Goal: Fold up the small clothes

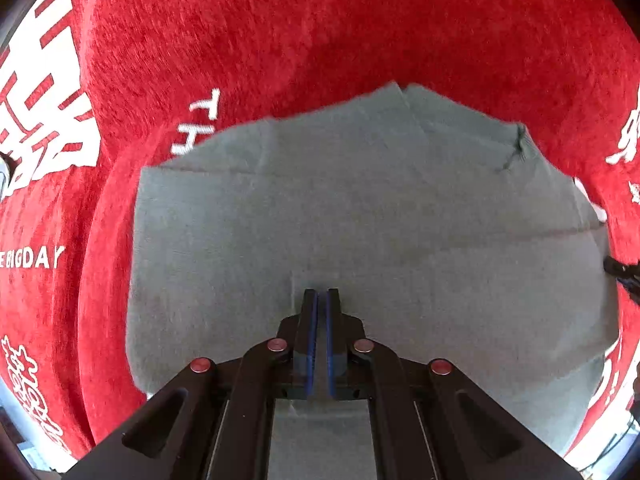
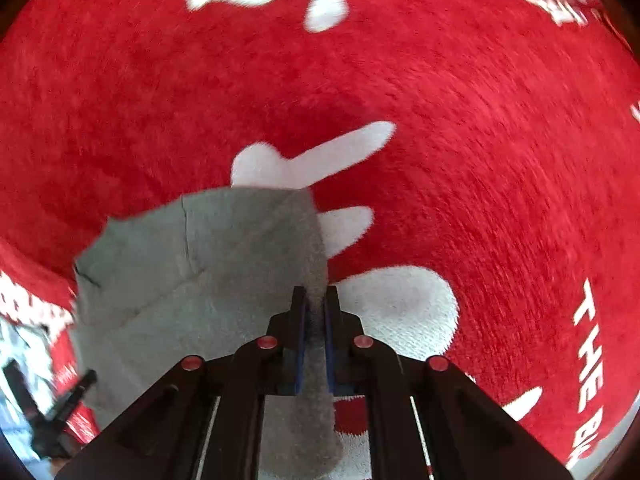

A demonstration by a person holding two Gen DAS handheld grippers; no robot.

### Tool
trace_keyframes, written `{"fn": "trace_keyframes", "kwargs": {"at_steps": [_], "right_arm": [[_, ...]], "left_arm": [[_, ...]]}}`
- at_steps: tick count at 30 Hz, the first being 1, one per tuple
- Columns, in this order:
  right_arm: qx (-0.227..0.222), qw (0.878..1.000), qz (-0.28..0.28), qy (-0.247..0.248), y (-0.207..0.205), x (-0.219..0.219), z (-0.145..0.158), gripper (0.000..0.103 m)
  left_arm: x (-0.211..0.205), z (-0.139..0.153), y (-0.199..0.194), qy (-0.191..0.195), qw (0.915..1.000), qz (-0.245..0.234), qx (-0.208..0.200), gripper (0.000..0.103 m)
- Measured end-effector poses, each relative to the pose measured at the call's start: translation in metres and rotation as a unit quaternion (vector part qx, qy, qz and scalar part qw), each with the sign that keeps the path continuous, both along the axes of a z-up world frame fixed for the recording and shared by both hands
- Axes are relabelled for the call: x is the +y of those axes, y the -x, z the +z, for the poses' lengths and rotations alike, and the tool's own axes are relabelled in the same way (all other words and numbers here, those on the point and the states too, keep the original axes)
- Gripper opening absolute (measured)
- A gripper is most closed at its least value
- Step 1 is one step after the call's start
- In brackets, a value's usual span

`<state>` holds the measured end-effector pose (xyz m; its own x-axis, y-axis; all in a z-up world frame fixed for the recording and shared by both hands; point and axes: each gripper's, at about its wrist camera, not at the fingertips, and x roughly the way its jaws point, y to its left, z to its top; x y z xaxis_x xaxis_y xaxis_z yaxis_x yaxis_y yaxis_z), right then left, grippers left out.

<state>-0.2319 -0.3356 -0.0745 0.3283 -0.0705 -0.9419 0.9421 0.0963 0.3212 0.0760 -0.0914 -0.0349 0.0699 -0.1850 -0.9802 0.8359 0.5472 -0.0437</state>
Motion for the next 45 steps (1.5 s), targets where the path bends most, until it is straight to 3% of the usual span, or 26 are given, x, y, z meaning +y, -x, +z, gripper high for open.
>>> {"fn": "trace_keyframes", "kwargs": {"at_steps": [5, 11, 16, 18, 26, 29, 32, 41, 45], "right_arm": [[-0.003, 0.999, -0.038, -0.02, 0.033, 0.006, 0.016, 0.012], [-0.002, 0.998, 0.059, 0.015, 0.02, 0.038, 0.055, 0.016], [0.033, 0.992, 0.125, 0.0, -0.017, 0.077, 0.032, 0.015], [0.04, 0.992, 0.121, -0.013, -0.008, 0.082, 0.017, 0.015], [0.045, 0.993, 0.103, -0.026, 0.028, 0.087, 0.036, 0.017], [0.044, 0.994, 0.097, -0.029, 0.017, 0.092, 0.044, 0.026], [0.036, 0.994, 0.098, -0.034, 0.009, 0.096, 0.053, 0.042], [0.004, 0.992, 0.118, -0.042, -0.027, 0.119, 0.061, 0.055], [-0.005, 0.992, 0.121, -0.044, -0.053, 0.128, 0.055, 0.071]], "left_arm": [[0.006, 0.014, -0.016, -0.007, 0.9998, 0.009, -0.018, 0.005], [0.026, 0.028, 0.003, -0.008, 0.9995, -0.028, -0.015, 0.005], [0.032, 0.005, 0.024, -0.037, 0.9985, -0.038, -0.013, 0.005], [0.035, 0.005, 0.026, -0.026, 0.9987, -0.037, -0.023, 0.005], [0.045, 0.016, 0.021, -0.041, 0.9985, -0.029, -0.022, 0.005], [0.051, 0.022, 0.022, -0.042, 0.9987, -0.024, -0.015, 0.005], [0.056, 0.03, 0.027, -0.042, 0.9985, -0.022, -0.027, 0.005], [0.064, 0.04, 0.034, -0.048, 0.9987, -0.012, -0.015, 0.005], [0.067, 0.042, 0.036, -0.04, 0.9992, -0.006, -0.007, 0.005]]}}
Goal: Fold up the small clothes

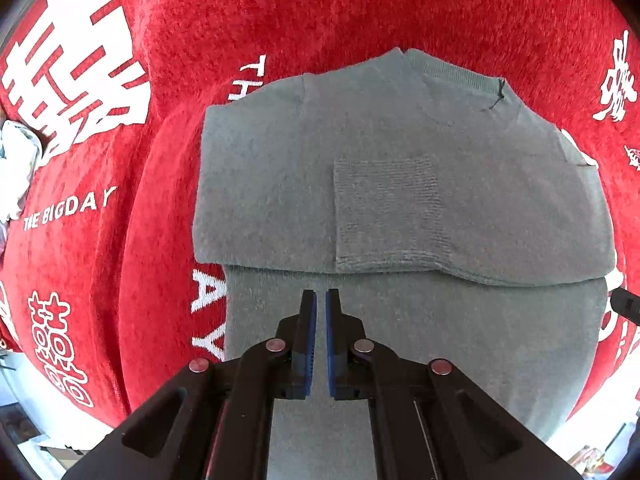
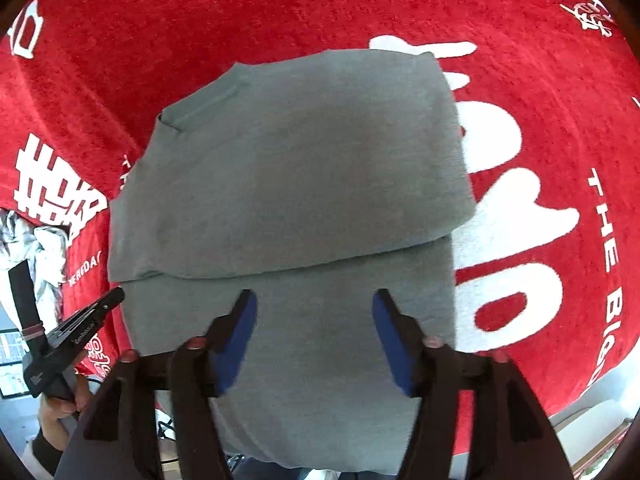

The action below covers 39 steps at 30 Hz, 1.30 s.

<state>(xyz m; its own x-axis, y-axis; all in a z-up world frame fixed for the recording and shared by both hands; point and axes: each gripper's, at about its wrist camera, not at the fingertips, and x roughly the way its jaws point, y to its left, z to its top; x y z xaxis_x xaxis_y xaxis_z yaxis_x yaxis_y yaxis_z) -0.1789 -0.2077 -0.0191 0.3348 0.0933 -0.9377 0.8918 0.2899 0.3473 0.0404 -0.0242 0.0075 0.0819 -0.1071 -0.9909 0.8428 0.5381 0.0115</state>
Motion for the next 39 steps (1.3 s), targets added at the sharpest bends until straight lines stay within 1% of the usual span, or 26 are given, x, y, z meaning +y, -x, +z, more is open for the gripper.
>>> {"fn": "trace_keyframes", "kwargs": {"at_steps": [2, 3, 4, 5, 6, 7, 10, 14, 17, 19, 21, 24, 26, 34, 39], "right_arm": [[-0.002, 1.0, 0.002, 0.0, -0.001, 0.002, 0.001, 0.071], [-0.001, 1.0, 0.003, -0.001, -0.003, 0.003, 0.0, 0.071], [-0.002, 1.0, 0.003, -0.001, -0.003, 0.004, 0.0, 0.071], [-0.001, 1.0, 0.004, -0.003, -0.003, 0.005, -0.001, 0.072], [0.0, 1.0, 0.003, -0.003, -0.006, 0.005, -0.003, 0.076], [0.0, 1.0, 0.003, -0.004, -0.006, 0.006, -0.003, 0.083], [-0.001, 1.0, 0.003, -0.004, -0.008, 0.007, -0.004, 0.083], [-0.003, 1.0, 0.004, -0.006, -0.01, 0.009, -0.005, 0.084], [-0.009, 1.0, 0.001, -0.003, -0.008, 0.011, -0.004, 0.086], [-0.018, 1.0, -0.001, -0.004, -0.007, 0.012, -0.003, 0.103], [-0.034, 0.999, -0.002, -0.008, -0.005, 0.013, -0.004, 0.103], [-0.036, 0.999, 0.009, -0.018, -0.007, 0.015, -0.009, 0.103], [-0.036, 0.999, 0.015, -0.031, -0.008, 0.015, -0.013, 0.103], [-0.038, 0.996, -0.011, -0.075, 0.012, 0.008, -0.03, 0.103], [-0.034, 0.996, -0.008, -0.084, 0.025, 0.001, -0.034, 0.103]], "left_arm": [[0.0, -0.001, 0.001, -0.002, 1.0, -0.001, 0.002, 0.006], [0.0, -0.001, 0.002, -0.003, 1.0, -0.001, 0.002, 0.028], [0.0, -0.006, -0.006, -0.004, 1.0, -0.001, 0.002, 0.091], [0.0, -0.005, -0.007, -0.008, 0.9999, 0.007, -0.006, 0.101], [0.001, -0.003, -0.007, -0.003, 0.9998, 0.011, -0.018, 0.102], [0.0, -0.002, -0.006, -0.003, 0.9998, 0.009, -0.019, 0.102], [-0.001, -0.002, -0.008, -0.003, 0.9999, 0.009, -0.011, 0.102], [-0.003, 0.001, -0.009, -0.006, 0.9993, 0.014, -0.034, 0.102], [0.0, 0.002, -0.009, -0.013, 0.9988, 0.025, -0.041, 0.102], [0.001, 0.002, -0.008, -0.015, 0.9981, 0.033, -0.05, 0.102], [0.001, 0.001, -0.007, -0.019, 0.9978, 0.03, -0.056, 0.102], [-0.001, -0.003, -0.002, -0.026, 0.9981, 0.016, -0.054, 0.102], [-0.003, -0.006, 0.003, -0.026, 0.9989, 0.005, -0.04, 0.102], [-0.014, -0.01, 0.025, -0.028, 0.9992, -0.02, -0.019, 0.102], [-0.02, -0.011, 0.036, -0.034, 0.999, -0.023, -0.016, 0.102]]}}
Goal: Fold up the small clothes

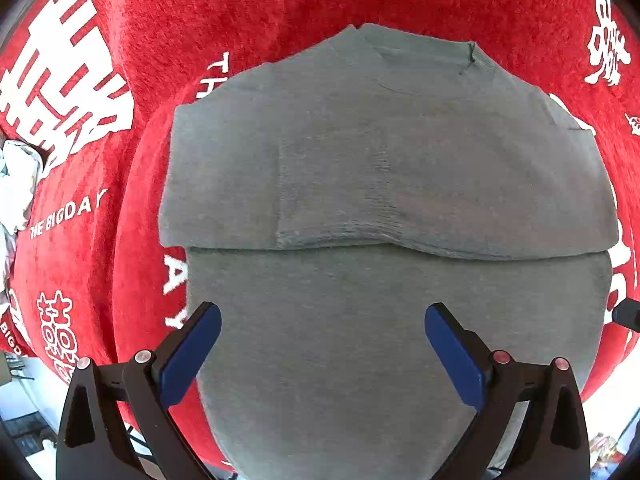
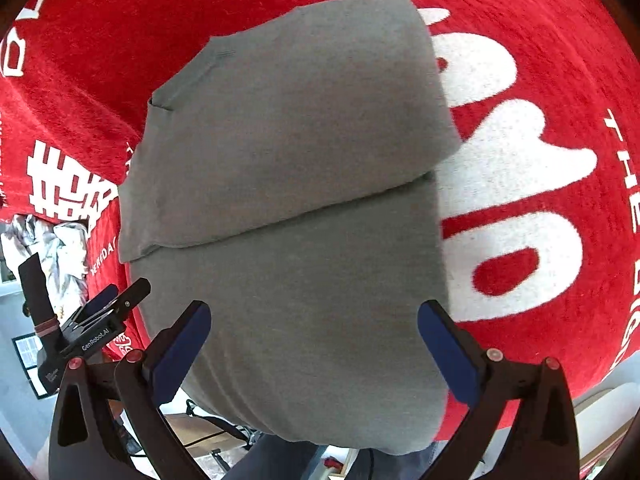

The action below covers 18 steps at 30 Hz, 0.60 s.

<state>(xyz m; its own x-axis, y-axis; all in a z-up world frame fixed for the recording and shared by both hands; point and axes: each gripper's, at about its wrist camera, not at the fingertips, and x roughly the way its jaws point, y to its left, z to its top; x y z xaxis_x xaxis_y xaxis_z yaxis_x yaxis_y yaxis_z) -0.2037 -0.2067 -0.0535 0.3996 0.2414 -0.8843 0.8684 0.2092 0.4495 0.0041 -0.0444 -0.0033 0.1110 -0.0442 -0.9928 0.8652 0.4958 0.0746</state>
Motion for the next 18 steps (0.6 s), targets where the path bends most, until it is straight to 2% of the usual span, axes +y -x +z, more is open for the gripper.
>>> {"fn": "trace_keyframes", "kwargs": {"at_steps": [5, 13, 18], "right_arm": [[-0.007, 1.0, 0.015, -0.014, 0.009, -0.006, -0.003, 0.103], [-0.012, 0.997, 0.07, -0.022, 0.016, -0.012, -0.007, 0.103], [-0.021, 0.996, 0.076, -0.029, 0.021, -0.008, -0.01, 0.103]], "left_arm": [[0.003, 0.005, 0.013, -0.001, 0.9997, 0.023, -0.002, 0.102], [0.024, 0.003, 0.035, -0.006, 0.9975, 0.07, 0.002, 0.102], [0.038, -0.001, 0.048, -0.012, 0.9975, 0.07, 0.0, 0.102]]}}
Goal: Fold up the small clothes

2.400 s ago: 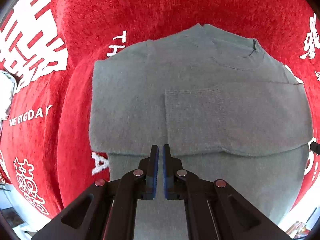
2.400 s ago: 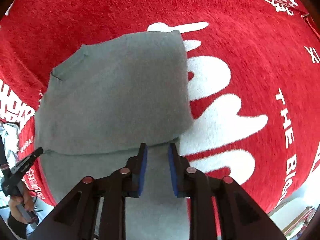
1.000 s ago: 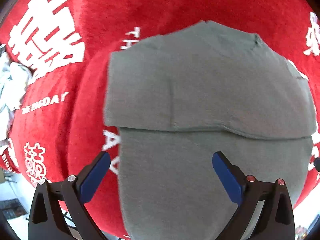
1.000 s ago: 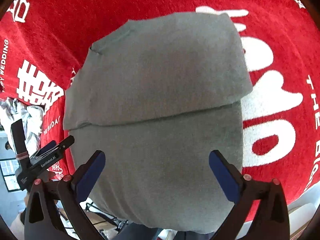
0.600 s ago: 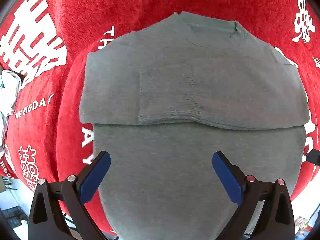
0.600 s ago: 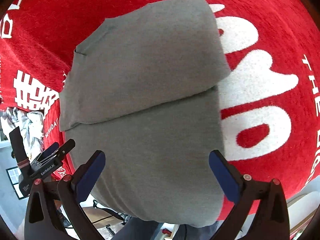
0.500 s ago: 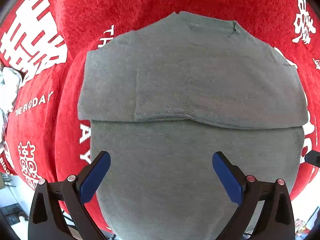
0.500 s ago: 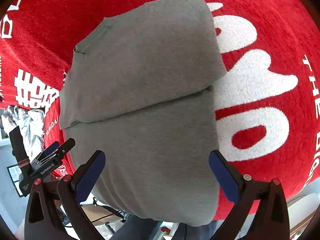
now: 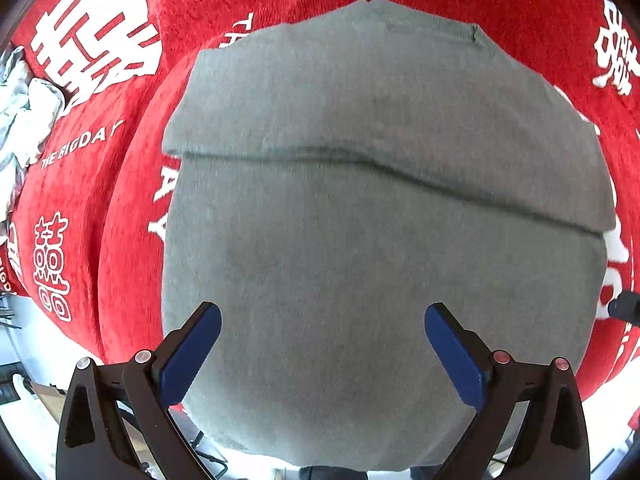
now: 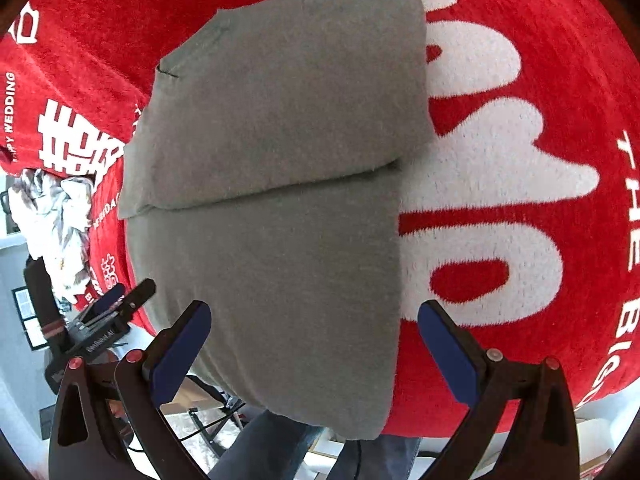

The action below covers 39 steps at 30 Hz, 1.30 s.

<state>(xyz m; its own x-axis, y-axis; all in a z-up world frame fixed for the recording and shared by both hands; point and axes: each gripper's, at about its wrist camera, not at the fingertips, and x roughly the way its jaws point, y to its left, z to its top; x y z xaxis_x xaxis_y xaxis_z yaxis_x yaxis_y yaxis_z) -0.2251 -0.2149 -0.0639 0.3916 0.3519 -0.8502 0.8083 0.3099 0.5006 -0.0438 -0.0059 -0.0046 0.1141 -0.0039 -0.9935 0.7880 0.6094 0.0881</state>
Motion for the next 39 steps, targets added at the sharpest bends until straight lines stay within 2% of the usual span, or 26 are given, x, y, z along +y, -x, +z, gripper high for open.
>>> {"fn": "trace_keyframes", "kwargs": {"at_steps": [10, 16, 22, 26, 32, 36, 38, 39], "right_arm": [[-0.013, 1.0, -0.009, -0.003, 0.006, 0.038, -0.004, 0.103], [-0.029, 0.999, -0.027, -0.022, 0.017, 0.074, -0.005, 0.103], [-0.036, 0.998, -0.017, -0.051, 0.035, 0.117, -0.01, 0.101], [-0.012, 0.997, 0.0, -0.072, 0.053, 0.147, -0.026, 0.092], [0.036, 0.995, 0.005, -0.09, 0.079, 0.177, -0.07, 0.092], [0.034, 0.995, 0.006, -0.095, 0.08, 0.183, -0.095, 0.078], [0.025, 0.995, -0.004, -0.096, 0.078, 0.184, -0.101, 0.074], [0.023, 0.995, -0.009, -0.097, 0.078, 0.184, -0.103, 0.069]], "left_arm": [[0.05, -0.007, 0.0, 0.01, 0.9997, -0.006, 0.021, 0.102], [0.1, -0.011, -0.006, 0.015, 0.9991, -0.003, 0.04, 0.102], [0.148, -0.027, -0.006, 0.004, 0.9978, -0.001, 0.066, 0.102], [0.177, -0.046, 0.0, -0.004, 0.9955, 0.005, 0.094, 0.102], [0.195, -0.079, 0.013, -0.008, 0.9907, 0.021, 0.134, 0.102], [0.195, -0.087, 0.02, 0.001, 0.9902, 0.025, 0.137, 0.101], [0.197, -0.085, 0.022, 0.019, 0.9882, 0.019, 0.151, 0.087], [0.198, -0.083, 0.023, 0.022, 0.9874, 0.016, 0.156, 0.077]]}}
